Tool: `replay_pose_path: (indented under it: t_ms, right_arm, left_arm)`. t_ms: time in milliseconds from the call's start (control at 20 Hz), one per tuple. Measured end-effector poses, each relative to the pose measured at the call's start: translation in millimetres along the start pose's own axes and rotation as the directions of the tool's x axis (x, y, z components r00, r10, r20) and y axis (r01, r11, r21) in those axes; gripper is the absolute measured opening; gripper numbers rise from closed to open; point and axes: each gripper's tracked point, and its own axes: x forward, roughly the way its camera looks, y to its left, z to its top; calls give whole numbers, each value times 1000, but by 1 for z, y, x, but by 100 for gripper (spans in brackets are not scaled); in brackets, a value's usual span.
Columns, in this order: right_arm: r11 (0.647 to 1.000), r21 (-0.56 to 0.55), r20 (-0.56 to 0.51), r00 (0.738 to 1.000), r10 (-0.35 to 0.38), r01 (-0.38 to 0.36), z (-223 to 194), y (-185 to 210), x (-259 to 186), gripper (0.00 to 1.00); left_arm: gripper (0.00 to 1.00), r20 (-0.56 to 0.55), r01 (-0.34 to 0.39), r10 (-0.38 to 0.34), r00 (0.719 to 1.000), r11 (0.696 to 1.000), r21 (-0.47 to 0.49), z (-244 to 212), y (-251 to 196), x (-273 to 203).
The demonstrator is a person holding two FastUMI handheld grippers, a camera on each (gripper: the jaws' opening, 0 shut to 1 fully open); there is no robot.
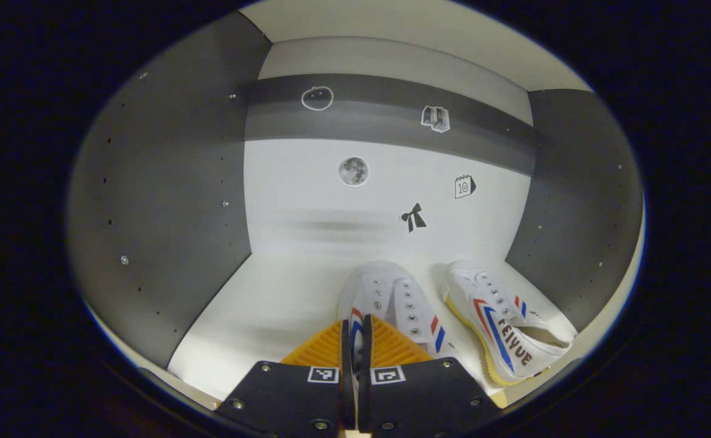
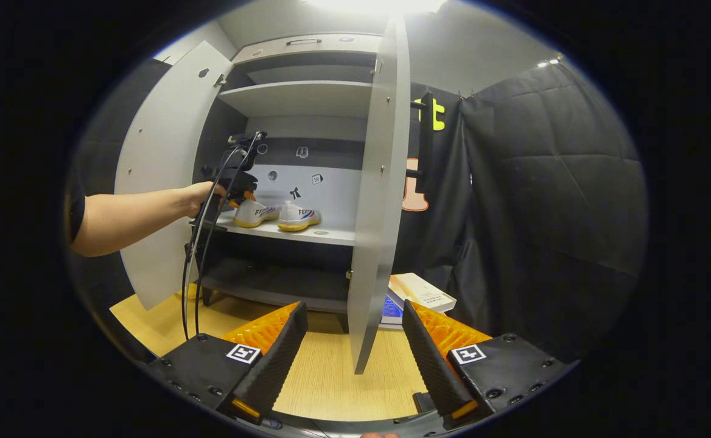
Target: Grab one shoe with the right hand and put it into the shoe cabinet, grab the other shoe with the left hand and put it into the shoe cabinet; then close the right door with the right hand and the left door with the left hand.
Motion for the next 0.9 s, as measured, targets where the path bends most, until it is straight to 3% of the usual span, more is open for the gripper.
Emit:
replay_pose_path:
  t_ms: [150, 350, 600, 900]
  right_arm:
    - [1000, 6, 11, 1000, 13, -13, 4, 3, 2, 97]
    - [999, 5, 29, 999, 36, -36, 11, 9, 3, 98]
    - [998, 6, 68, 996, 64, -65, 26, 16, -2, 98]
    - [995, 8, 101, 990, 94, -95, 40, 24, -10, 98]
  left_arm:
    - [20, 80, -63, 59, 995, 997, 54, 12, 15, 12]
    - [90, 177, -82, 60, 982, 990, 119, 31, 21, -7]
    - [92, 314, -49, 7, 950, 991, 127, 56, 8, -26]
    - [91, 399, -12, -50, 916, 988, 152, 71, -1, -49]
